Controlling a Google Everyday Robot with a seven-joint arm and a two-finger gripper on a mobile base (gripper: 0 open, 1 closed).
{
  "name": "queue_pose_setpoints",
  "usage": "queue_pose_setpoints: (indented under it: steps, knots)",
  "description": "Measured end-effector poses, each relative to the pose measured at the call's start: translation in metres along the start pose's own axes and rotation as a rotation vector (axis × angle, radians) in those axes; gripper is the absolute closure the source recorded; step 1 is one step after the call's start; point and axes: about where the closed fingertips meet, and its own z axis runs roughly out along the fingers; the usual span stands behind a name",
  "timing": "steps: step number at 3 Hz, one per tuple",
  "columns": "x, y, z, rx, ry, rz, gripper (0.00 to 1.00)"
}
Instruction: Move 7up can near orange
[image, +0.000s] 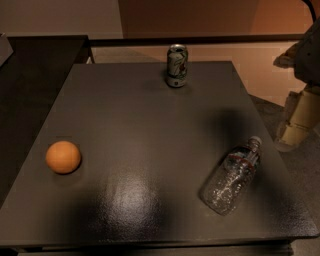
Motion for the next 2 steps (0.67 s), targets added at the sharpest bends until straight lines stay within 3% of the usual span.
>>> queue_pose_setpoints:
  steps: [2]
  knots:
    - [-0.0043, -0.0048, -0.001, -0.004, -0.029, 0.001, 0.0]
